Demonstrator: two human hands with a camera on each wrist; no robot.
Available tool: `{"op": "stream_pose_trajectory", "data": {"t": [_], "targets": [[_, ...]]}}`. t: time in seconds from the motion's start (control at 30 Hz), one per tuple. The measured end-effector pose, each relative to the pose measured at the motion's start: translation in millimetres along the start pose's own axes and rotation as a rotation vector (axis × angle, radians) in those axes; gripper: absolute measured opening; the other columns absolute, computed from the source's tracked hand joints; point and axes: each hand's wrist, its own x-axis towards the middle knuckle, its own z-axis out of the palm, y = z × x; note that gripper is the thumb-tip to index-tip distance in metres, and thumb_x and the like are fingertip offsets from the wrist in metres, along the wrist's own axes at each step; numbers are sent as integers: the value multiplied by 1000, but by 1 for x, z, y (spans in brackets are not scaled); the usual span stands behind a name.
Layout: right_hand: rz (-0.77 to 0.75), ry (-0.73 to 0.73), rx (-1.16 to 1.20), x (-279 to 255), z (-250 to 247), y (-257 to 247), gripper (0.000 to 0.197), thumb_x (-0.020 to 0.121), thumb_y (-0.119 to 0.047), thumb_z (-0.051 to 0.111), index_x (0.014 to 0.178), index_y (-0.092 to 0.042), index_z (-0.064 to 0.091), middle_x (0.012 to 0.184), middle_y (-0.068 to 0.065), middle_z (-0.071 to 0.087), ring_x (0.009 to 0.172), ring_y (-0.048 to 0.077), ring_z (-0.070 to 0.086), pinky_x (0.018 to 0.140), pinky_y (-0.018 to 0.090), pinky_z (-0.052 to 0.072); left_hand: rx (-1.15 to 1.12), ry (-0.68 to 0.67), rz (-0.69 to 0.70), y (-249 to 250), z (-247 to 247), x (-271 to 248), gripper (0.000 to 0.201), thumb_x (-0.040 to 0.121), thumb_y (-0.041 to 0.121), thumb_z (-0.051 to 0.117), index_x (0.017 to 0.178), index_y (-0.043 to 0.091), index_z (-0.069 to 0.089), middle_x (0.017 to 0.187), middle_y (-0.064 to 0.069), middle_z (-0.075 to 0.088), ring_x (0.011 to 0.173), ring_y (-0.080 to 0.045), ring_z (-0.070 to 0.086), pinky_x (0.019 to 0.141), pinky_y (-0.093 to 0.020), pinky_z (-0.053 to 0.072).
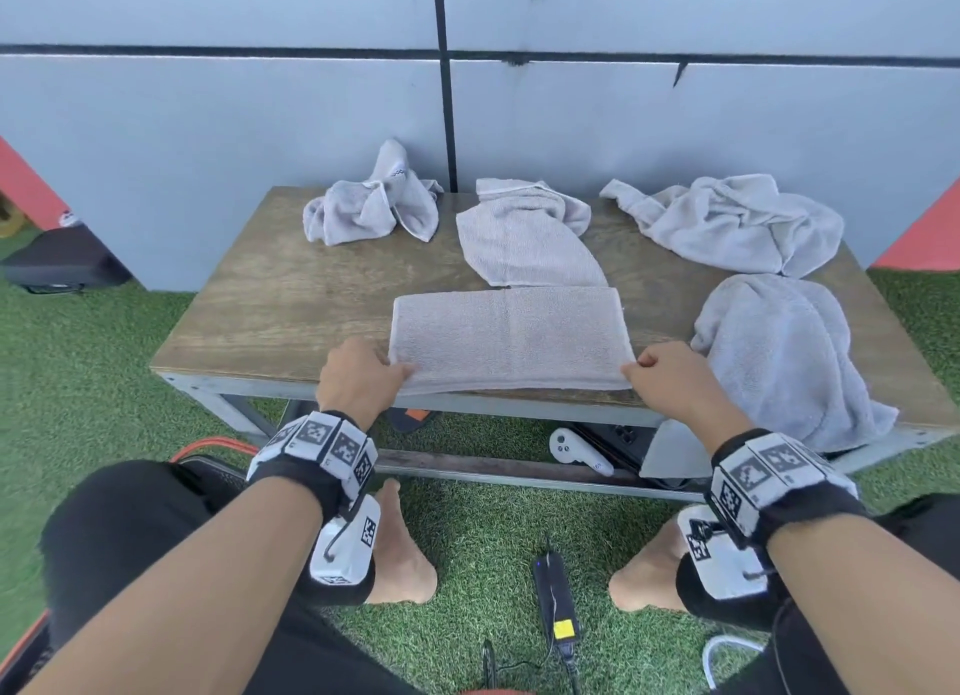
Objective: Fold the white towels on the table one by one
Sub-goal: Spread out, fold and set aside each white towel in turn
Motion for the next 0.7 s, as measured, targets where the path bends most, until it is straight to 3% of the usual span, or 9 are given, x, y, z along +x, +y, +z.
{"op": "stream_pose_trajectory", "data": {"t": [0.07,0.2,0.33,0.4,0.47,0.53,0.6,0.7], "targets": [[7,1,12,-1,-2,-2,38,90,-21,55,56,-15,37,56,5,43,53,22,42,57,31,38,0,28,18,1,-3,0,42,85,30,73,56,16,48,52,0,52,49,-18,50,49,-25,37],[14,10,54,-4,-6,-6,35,86,-22,56,58,-14,36,56,5,38,53,21,36,57,31,32,-68,61,42,2,-12,1,43,82,17,63,49,19,36,44,2,38,41,-19,39,45,-22,35],[18,-5,-1,-8,-2,-5,39,83,-27,60,55,-16,35,54,2,39,50,21,40,55,31,35,-72,-3,7,-4,-11,2,33,80,16,67,53,16,48,54,-11,63,53,-32,68,52,-33,55],[21,-5,-32,-8,0,-3,41,83,-28,62,53,-18,35,51,0,38,47,20,40,54,30,36,-76,-33,-2,-7,-9,-1,28,79,14,69,55,13,55,59,-16,70,60,-32,72,59,-42,63],[22,2,-41,-8,2,-2,37,83,-28,63,57,-19,38,52,-2,41,48,20,42,55,31,41,-77,-47,-14,-8,-8,-3,20,80,15,70,63,9,60,62,-16,71,63,-33,72,60,-43,62],[24,44,-14,-10,2,-3,21,84,-28,62,73,-17,47,65,-1,52,61,20,52,66,36,52,-52,-16,-19,-7,-7,-2,15,81,18,68,80,8,57,76,-12,69,72,-32,67,61,-39,55],[2,170,16,-11,4,-6,17,87,-28,59,95,-17,49,91,2,56,87,23,54,75,39,49,-2,85,40,-5,-3,1,26,82,21,67,99,11,50,95,-6,57,89,-27,55,72,-38,47],[-195,335,-46,-6,14,-25,22,88,-24,57,107,-16,50,111,5,51,106,26,45,86,40,41,2,206,288,10,13,4,34,87,22,65,115,13,48,113,-1,46,105,-18,44,92,-32,42]]}}
